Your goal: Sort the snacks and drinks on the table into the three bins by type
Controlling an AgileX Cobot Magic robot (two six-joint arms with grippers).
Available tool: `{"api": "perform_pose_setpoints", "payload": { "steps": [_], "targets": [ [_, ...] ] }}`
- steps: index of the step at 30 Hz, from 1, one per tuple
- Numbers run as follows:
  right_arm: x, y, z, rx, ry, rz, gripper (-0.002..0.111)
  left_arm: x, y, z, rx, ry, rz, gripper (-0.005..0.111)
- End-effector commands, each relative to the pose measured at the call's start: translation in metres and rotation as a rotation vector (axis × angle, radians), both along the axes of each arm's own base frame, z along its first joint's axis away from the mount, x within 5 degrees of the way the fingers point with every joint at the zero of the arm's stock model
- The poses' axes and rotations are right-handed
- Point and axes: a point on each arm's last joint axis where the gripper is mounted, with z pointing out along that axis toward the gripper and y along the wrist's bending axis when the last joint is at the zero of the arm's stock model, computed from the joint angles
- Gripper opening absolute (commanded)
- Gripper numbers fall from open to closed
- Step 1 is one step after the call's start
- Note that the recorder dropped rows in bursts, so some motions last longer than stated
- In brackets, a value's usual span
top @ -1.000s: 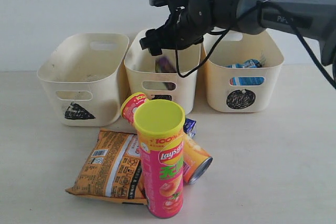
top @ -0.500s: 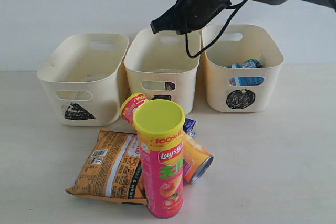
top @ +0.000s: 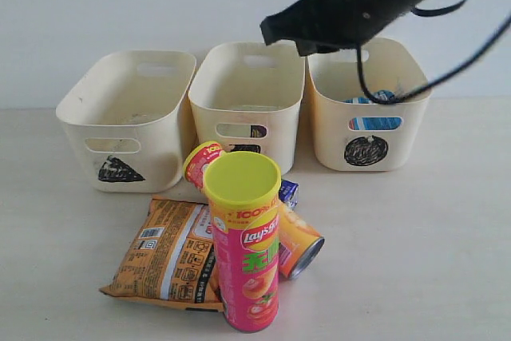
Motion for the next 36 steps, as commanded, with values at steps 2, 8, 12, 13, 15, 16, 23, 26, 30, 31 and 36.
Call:
{"api": "perform_pose_setpoints", "payload": {
  "steps": [2, 8, 12, 13, 15, 16, 23, 26, 30, 31, 36],
  "targets": [
    [-0.062, -0.037, -0.020, 0.069, -0.071, -0.030, 0.000, 0.000, 0.000, -0.001, -0.007, -0.005, 0.004, 0.005],
    [-0.126, -0.073, -0.038, 0.211, -0.159, -0.085, 0.000, 0.000, 0.000, -0.001, -0.007, -0.005, 0.004, 0.005],
    [-0.154, -0.090, -0.045, 0.276, -0.246, -0.090, 0.000, 0.000, 0.000, -0.001, -0.007, -0.005, 0.004, 0.005],
    [-0.166, -0.096, -0.049, 0.299, -0.286, -0.089, 0.000, 0.000, 0.000, -0.001, -0.007, -0.005, 0.004, 0.005],
    [-0.176, -0.102, -0.055, 0.307, -0.340, -0.082, 0.000, 0.000, 0.000, -0.001, -0.007, -0.005, 0.004, 0.005],
    [-0.178, -0.106, -0.058, 0.300, -0.361, -0.083, 0.000, 0.000, 0.000, -0.001, -0.007, -0.005, 0.004, 0.005],
    [-0.181, -0.141, -0.086, 0.336, -0.305, -0.333, 0.000, 0.000, 0.000, -0.001, -0.007, -0.005, 0.004, 0.005],
    [-0.180, -0.151, -0.092, 0.329, -0.304, -0.397, 0.000, 0.000, 0.000, -0.001, -0.007, -0.005, 0.004, 0.005],
    [-0.184, -0.156, -0.094, 0.344, -0.383, -0.420, 0.000, 0.000, 0.000, -0.001, -0.007, -0.005, 0.004, 0.005],
    [-0.187, -0.157, -0.095, 0.353, -0.406, -0.421, 0.000, 0.000, 0.000, -0.001, -0.007, -0.005, 0.004, 0.005],
    [-0.225, -0.174, -0.116, 0.443, -0.551, -0.496, 0.000, 0.000, 0.000, -0.001, -0.007, -0.005, 0.004, 0.005]
  ]
}}
